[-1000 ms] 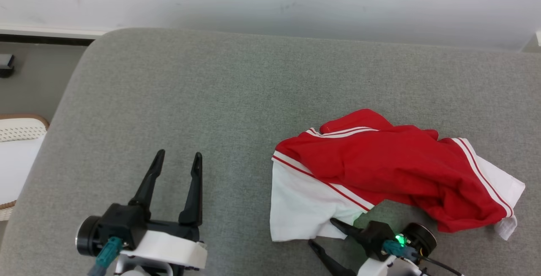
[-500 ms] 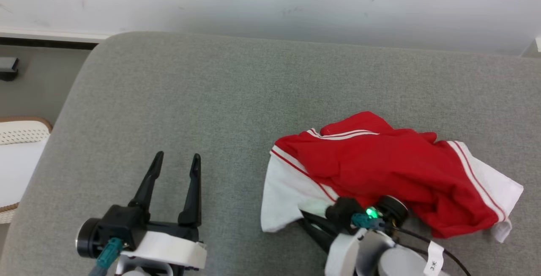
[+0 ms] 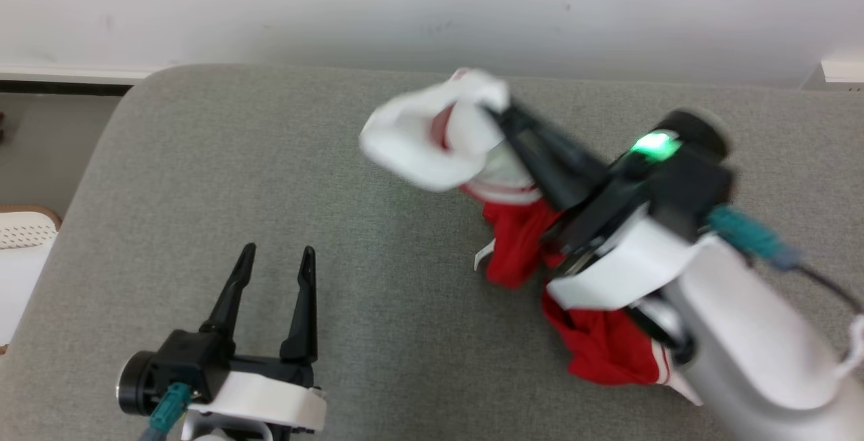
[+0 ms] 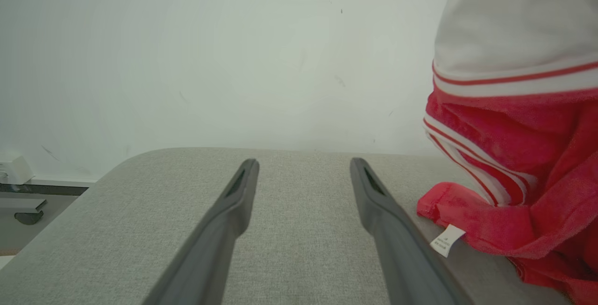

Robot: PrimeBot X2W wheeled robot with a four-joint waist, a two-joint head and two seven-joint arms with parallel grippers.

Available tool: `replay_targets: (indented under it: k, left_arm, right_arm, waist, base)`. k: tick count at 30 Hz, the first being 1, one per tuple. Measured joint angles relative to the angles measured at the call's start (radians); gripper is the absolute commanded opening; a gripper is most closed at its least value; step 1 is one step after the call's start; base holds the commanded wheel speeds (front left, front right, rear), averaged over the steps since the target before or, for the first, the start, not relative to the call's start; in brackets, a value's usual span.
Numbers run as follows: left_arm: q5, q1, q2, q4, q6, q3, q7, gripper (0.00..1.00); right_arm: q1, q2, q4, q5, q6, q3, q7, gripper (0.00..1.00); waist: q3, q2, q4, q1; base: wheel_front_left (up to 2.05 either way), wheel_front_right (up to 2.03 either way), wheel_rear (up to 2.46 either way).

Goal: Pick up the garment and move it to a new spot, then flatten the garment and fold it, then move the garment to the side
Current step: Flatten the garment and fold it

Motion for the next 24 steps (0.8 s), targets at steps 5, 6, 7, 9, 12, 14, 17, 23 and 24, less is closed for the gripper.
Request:
replay_targets:
  k: [5, 6, 7, 9, 12, 14, 17, 23, 24]
  left_arm:
    - [0.000, 0.006, 0.000, -0.004, 0.003, 0.002, -0.001, 1.00]
    - [0.000, 0.007, 0.000, -0.003, 0.004, 0.001, -0.001, 1.00]
    - [0.000, 0.009, 0.000, -0.003, 0.004, 0.002, -0.001, 1.00]
    - [0.000, 0.009, -0.001, -0.004, 0.004, 0.000, -0.001, 1.00]
    - [0.000, 0.009, -0.002, -0.002, 0.002, -0.002, -0.001, 1.00]
    - [0.000, 0.007, -0.002, -0.002, 0.002, -0.003, -0.001, 1.00]
    - [0.000, 0.000, -0.002, -0.002, -0.001, -0.002, -0.001, 1.00]
    - [0.000, -0.003, 0.000, 0.001, -0.002, -0.003, -0.001, 1.00]
    - [0.000, -0.003, 0.000, 0.002, -0.002, -0.003, -0.002, 1.00]
  right_arm:
    - [0.069, -0.034, -0.051, -0.033, 0.000, -0.255, 0.001, 0.00]
    - [0.106, -0.037, -0.050, -0.038, 0.000, -0.308, 0.002, 0.00]
    - [0.146, -0.040, -0.046, -0.041, 0.000, -0.373, 0.003, 0.00]
    - [0.228, -0.042, -0.031, -0.043, 0.000, -0.488, 0.010, 0.00]
    - [0.357, -0.023, 0.015, -0.047, 0.000, -0.641, 0.009, 0.00]
    - [0.425, -0.011, 0.060, -0.052, 0.000, -0.725, 0.001, 0.00]
    - [0.486, 0.017, 0.122, -0.043, 0.000, -0.802, -0.010, 0.00]
    - [0.535, 0.036, 0.222, -0.034, 0.000, -0.846, -0.022, 0.66]
    - [0.537, 0.035, 0.223, -0.034, 0.000, -0.843, -0.027, 1.00]
  waist:
    - [0.003, 0.0000, -0.010, 0.0000]
    - [0.004, 0.0000, -0.012, 0.0000]
    - [0.005, 0.0000, -0.014, 0.0000]
    - [0.007, 0.0001, -0.017, 0.0000]
    - [0.012, 0.0000, -0.021, 0.0000]
    - [0.017, 0.0000, -0.023, 0.0000]
    - [0.023, 0.0000, -0.028, 0.0000]
    - [0.024, 0.0001, -0.033, 0.0000]
    - [0.022, 0.0001, -0.033, 0.0000]
  base:
    - [0.00, 0.00, 0.00]
    - [0.00, 0.00, 0.00]
    - [0.00, 0.00, 0.00]
    - [0.00, 0.00, 0.00]
    - [0.00, 0.00, 0.00]
    - [0.00, 0.00, 0.00]
    - [0.00, 0.00, 0.00]
    - [0.00, 0.00, 0.00]
    - [0.00, 0.00, 0.00]
